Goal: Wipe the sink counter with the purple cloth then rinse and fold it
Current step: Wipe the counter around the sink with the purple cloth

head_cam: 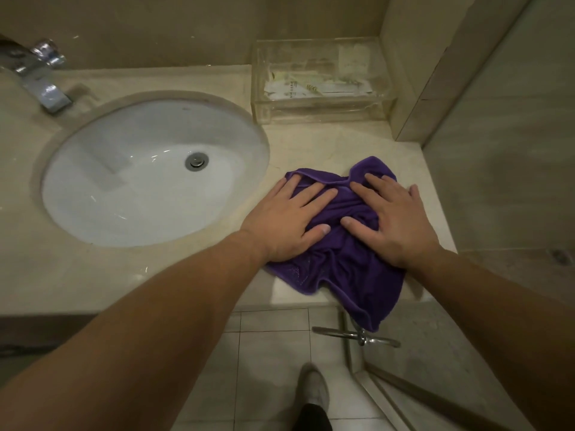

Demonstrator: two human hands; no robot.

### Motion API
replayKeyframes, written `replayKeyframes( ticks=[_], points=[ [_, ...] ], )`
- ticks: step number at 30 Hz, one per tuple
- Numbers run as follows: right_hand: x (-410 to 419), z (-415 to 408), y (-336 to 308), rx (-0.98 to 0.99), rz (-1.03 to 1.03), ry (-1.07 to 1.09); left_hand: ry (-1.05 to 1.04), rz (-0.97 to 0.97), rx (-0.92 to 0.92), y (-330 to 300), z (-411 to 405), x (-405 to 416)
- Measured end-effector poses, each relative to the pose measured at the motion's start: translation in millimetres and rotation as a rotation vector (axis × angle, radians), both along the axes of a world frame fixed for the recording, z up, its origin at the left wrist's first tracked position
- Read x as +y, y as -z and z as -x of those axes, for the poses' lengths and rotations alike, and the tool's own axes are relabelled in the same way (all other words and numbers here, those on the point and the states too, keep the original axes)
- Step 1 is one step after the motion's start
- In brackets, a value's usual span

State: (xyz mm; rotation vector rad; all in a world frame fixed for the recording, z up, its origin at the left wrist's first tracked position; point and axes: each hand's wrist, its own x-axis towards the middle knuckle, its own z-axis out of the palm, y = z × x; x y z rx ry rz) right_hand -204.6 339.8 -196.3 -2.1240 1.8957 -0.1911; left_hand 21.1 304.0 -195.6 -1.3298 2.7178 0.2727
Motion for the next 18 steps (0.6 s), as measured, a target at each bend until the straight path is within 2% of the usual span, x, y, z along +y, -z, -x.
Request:
replayKeyframes(
  ticks=[18],
  points=[
    [83, -23, -2, -0.074, 0.049, 0.072, 0.041, -0.031, 0.054, 0, -15, 65]
  ],
)
